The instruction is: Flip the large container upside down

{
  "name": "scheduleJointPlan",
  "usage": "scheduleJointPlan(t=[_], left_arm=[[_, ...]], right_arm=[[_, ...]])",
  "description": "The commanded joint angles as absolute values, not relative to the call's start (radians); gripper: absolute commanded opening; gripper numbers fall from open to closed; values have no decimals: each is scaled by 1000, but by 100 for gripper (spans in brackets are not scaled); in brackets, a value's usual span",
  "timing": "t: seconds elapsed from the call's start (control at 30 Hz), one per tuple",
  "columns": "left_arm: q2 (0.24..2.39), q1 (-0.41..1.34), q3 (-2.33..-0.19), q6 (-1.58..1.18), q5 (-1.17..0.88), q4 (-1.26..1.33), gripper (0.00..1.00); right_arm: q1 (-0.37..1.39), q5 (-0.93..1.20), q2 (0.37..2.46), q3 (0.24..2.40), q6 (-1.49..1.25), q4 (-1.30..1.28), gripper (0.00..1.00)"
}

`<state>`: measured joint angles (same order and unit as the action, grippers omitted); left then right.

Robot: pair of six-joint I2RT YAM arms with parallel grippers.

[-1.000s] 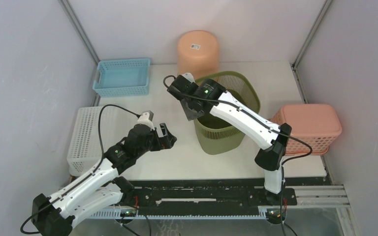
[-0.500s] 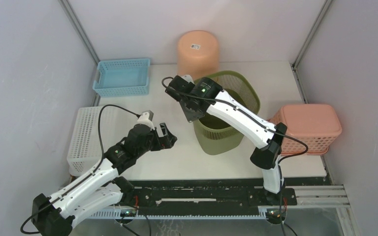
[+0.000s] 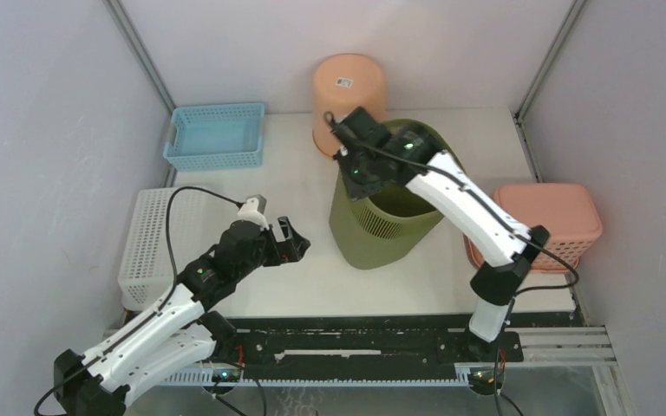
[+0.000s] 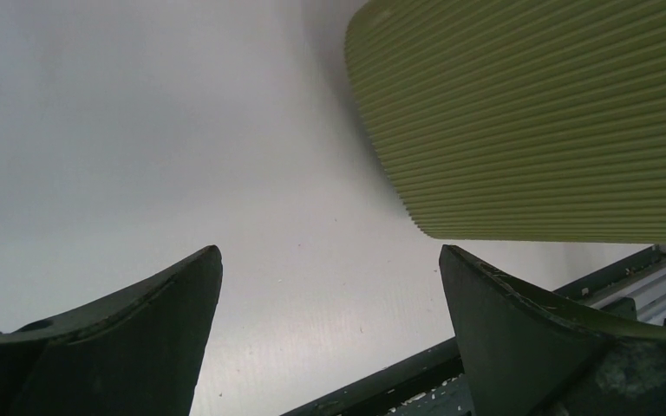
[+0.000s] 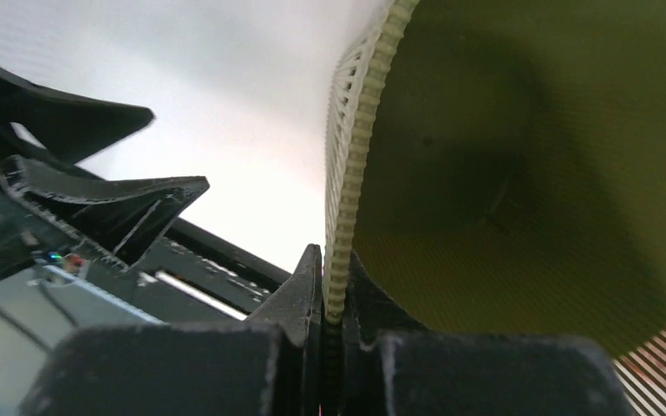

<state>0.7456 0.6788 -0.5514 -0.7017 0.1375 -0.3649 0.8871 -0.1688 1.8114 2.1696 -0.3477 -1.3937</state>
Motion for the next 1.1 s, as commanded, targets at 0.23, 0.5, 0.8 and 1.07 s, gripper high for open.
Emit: scheduleJointPlan(t=[0.23, 0.5, 0.8, 1.07], left_arm=[[621, 683, -574, -722, 179, -430, 100], [554, 683, -606, -734, 205, -487, 100], [459, 683, -673, -750, 248, -562, 100], [417, 682, -689, -755, 290, -595, 100]], right_arm=[[643, 297, 1480, 1925, -430, -925, 0], [416, 601, 1265, 1285, -770, -253, 0], [402, 641, 1300, 946, -1044, 241, 0], [382, 704, 1394, 733, -1263, 686, 0]])
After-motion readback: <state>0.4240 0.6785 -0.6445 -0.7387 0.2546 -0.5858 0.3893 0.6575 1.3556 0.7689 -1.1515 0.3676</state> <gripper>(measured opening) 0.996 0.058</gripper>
